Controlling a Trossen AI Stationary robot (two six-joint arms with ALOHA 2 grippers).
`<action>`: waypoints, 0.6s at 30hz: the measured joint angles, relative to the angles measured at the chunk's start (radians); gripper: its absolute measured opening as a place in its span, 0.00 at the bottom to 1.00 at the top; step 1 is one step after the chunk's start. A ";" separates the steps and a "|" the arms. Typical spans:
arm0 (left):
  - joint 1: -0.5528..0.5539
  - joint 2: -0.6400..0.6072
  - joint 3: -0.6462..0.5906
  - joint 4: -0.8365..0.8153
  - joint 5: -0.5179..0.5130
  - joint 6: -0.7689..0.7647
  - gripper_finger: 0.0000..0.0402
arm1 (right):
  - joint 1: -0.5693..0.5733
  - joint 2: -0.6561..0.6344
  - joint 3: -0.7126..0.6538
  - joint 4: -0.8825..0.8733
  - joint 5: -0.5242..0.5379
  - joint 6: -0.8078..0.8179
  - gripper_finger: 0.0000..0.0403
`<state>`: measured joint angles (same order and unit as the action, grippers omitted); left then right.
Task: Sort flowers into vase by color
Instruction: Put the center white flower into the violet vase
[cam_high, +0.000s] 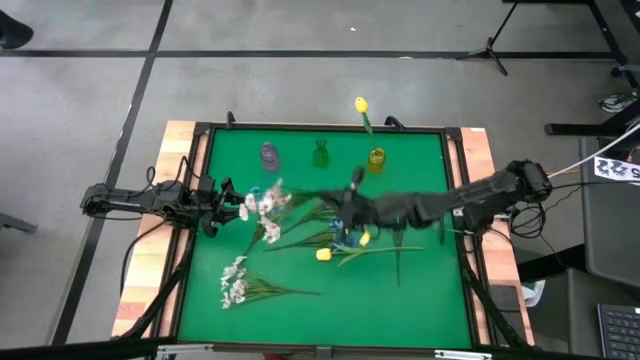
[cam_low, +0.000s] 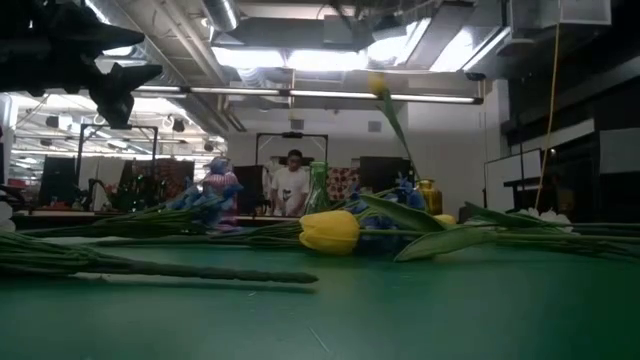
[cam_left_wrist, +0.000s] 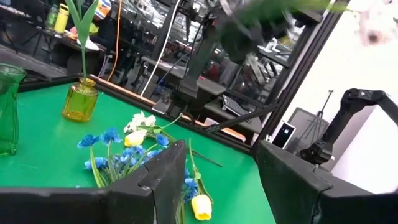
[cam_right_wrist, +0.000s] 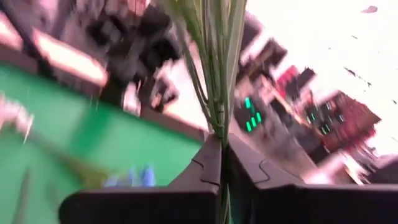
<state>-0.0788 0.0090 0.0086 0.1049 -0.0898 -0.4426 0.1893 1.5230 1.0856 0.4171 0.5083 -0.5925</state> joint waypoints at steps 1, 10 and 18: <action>0.000 0.000 0.000 -0.002 0.000 0.000 0.48 | -0.043 0.003 -0.020 0.088 -0.061 -0.005 0.02; 0.000 0.000 0.000 -0.024 0.000 0.003 0.48 | -0.298 0.191 -0.066 0.707 -0.419 0.152 0.02; 0.000 0.000 0.000 -0.048 0.000 0.008 0.48 | -0.361 0.450 0.116 0.855 -0.499 0.254 0.02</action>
<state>-0.0789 0.0093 0.0086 0.0567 -0.0902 -0.4347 -0.1719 1.9727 1.2019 1.2718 0.0089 -0.3381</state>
